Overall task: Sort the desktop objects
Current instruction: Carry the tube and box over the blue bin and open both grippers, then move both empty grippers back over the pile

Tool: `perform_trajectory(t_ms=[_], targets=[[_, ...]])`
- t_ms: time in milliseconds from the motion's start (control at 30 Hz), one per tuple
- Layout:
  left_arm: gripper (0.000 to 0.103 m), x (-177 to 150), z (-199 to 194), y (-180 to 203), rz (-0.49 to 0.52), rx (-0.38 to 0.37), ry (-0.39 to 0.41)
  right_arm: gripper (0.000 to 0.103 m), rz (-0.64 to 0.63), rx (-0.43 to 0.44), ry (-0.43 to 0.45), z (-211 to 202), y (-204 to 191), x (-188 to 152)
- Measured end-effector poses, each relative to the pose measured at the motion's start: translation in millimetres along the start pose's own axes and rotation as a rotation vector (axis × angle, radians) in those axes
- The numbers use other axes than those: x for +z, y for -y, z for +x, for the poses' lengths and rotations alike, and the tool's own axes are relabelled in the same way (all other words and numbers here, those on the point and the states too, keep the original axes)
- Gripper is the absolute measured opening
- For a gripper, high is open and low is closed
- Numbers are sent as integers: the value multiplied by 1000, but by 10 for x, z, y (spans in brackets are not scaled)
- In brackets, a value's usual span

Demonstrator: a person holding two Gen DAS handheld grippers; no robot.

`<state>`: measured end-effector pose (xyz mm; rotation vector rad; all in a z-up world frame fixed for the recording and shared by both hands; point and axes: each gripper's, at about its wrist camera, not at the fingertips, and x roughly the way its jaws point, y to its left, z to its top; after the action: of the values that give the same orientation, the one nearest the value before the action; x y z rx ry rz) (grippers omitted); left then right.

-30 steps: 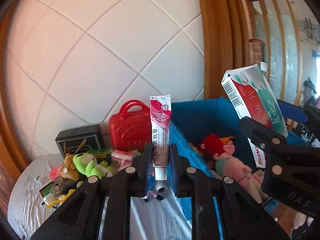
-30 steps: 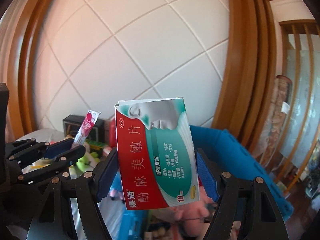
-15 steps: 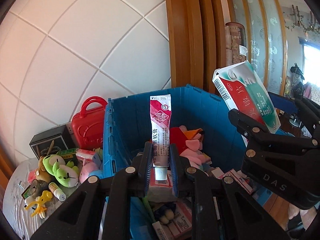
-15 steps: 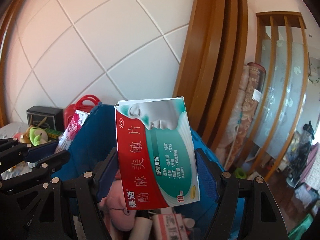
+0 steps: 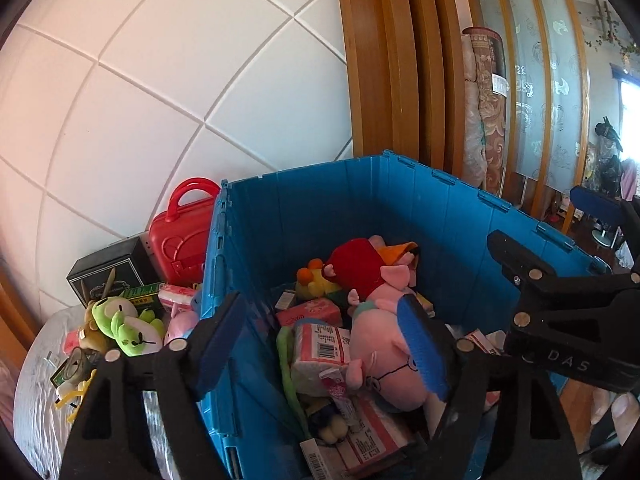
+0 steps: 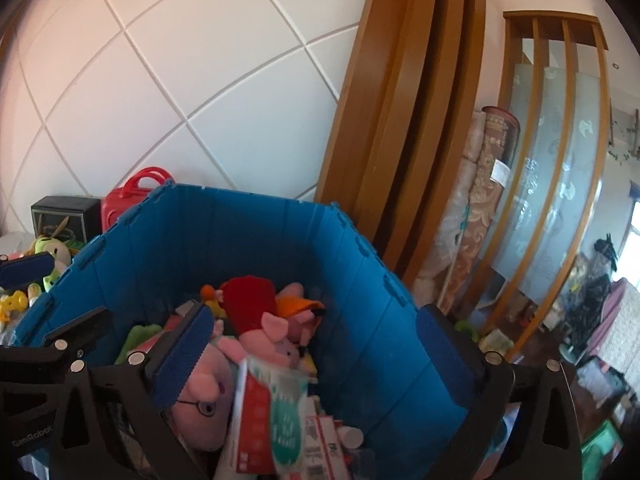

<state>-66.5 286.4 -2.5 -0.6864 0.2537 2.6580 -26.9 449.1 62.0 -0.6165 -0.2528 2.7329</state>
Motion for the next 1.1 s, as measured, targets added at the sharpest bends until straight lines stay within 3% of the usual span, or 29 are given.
perform_trajectory(t_ms=[267,467,733,967,1100], targets=[[80,-91,-195,-375,-51,24,18,103,-14,21,22,-171,-193,90],[81,-226,-434,-945,-110,88,42,103,-44,121,83,-478,-679,240],[81,-586,-663,-2093,-209,230,18,103,-96,311,140,-786,-1713,515],[81,-1017,-672,-3052,-276,311,-65,103,-156,485,73,-766,-2870,577],[81,-1272,-572,-3466,-317,327,-111,103,-212,535,27,-667,-3486,503]])
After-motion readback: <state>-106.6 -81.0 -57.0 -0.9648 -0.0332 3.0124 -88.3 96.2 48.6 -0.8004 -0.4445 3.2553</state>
